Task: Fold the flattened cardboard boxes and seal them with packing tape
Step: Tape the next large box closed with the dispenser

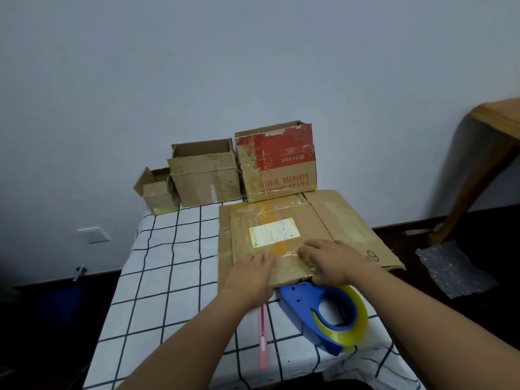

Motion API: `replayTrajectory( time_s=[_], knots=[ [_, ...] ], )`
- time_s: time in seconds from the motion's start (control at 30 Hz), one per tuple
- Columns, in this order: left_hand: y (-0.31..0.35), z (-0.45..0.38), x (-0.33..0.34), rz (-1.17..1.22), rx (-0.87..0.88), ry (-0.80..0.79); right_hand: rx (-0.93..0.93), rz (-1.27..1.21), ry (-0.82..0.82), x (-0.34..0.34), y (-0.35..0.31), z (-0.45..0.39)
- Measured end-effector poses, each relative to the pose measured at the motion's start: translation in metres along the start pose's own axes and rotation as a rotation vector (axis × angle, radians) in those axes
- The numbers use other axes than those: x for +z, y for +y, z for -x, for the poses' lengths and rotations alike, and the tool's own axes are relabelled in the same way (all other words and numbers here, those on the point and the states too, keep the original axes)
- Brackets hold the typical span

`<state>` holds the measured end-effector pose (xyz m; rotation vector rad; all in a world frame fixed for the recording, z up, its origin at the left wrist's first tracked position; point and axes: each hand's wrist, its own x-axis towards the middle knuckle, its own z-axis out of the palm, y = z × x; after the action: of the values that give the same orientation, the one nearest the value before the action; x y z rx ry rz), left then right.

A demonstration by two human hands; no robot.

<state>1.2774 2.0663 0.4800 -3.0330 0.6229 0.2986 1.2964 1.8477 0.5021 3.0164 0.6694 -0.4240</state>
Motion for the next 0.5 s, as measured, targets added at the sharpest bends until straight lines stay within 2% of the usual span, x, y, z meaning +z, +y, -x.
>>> replayTrajectory(
  time_s=[0.13, 0.23, 0.4, 0.5],
  knots=[
    [-0.014, -0.006, -0.008, 0.197, 0.023, -0.192, 0.005, -0.309, -0.152, -0.012, 0.011, -0.002],
    [-0.028, -0.020, -0.029, 0.404, 0.031, -0.263, 0.037, -0.477, -0.103, -0.021, 0.019, -0.013],
    [-0.038, -0.066, -0.049, 0.696, -0.100, -0.014, 0.201, -0.592, 0.163, -0.035, 0.036, -0.049],
    [-0.042, -0.100, -0.053, 0.851, -0.210, 0.058, 0.272, -0.614, 0.266, -0.043, 0.049, -0.081]
  ],
)
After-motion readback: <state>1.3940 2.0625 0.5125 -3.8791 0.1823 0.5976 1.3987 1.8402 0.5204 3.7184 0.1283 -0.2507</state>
